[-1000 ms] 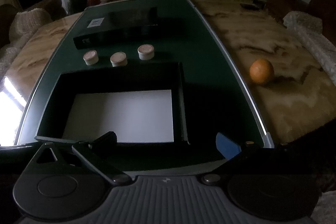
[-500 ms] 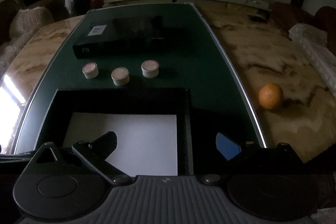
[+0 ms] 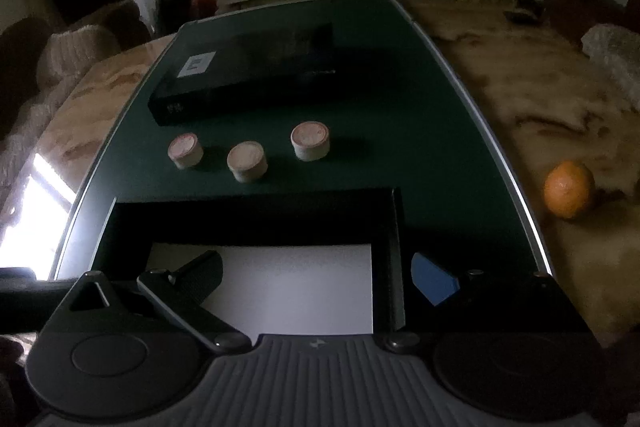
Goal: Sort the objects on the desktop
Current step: 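Grasp the end cream container with the left gripper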
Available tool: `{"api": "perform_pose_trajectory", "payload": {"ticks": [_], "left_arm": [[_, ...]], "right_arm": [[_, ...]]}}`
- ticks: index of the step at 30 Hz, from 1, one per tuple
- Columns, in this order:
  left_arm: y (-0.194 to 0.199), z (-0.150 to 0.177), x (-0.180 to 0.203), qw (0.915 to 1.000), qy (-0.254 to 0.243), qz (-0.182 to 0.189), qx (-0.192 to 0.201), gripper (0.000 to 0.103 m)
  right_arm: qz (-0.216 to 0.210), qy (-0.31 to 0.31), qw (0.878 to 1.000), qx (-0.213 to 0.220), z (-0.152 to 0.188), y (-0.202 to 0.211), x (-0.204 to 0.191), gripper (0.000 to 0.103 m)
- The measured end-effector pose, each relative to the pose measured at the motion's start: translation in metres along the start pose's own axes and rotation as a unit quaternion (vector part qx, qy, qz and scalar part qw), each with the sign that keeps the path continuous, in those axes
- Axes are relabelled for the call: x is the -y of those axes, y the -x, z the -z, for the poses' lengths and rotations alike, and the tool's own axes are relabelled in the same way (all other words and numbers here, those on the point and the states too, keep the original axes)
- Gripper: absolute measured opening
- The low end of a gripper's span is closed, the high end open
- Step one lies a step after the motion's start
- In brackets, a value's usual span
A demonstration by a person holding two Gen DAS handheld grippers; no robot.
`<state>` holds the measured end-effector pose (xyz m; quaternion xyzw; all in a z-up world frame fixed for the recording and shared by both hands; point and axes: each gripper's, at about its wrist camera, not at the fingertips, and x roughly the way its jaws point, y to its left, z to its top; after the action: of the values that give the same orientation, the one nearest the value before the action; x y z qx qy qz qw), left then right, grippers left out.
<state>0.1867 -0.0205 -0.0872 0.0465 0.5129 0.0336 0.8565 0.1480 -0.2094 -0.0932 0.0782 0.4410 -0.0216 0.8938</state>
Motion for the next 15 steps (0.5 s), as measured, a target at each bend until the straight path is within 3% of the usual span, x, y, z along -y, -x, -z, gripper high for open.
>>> {"api": "perform_pose_trajectory", "payload": {"ticks": [6, 15], "left_arm": [[-0.025, -0.05, 0.001, 0.999, 0.008, -0.011, 0.043, 0.103], [-0.095, -0.106, 0.01, 0.9989, 0.016, -0.005, 0.043, 0.097]], "right_arm": [[0.001, -0.005, 1.0, 0.012, -0.001, -0.003, 0.008, 0.103], [-0.013, -0.021, 0.999, 0.032, 0.007, 0.001, 0.021, 0.103]]}}
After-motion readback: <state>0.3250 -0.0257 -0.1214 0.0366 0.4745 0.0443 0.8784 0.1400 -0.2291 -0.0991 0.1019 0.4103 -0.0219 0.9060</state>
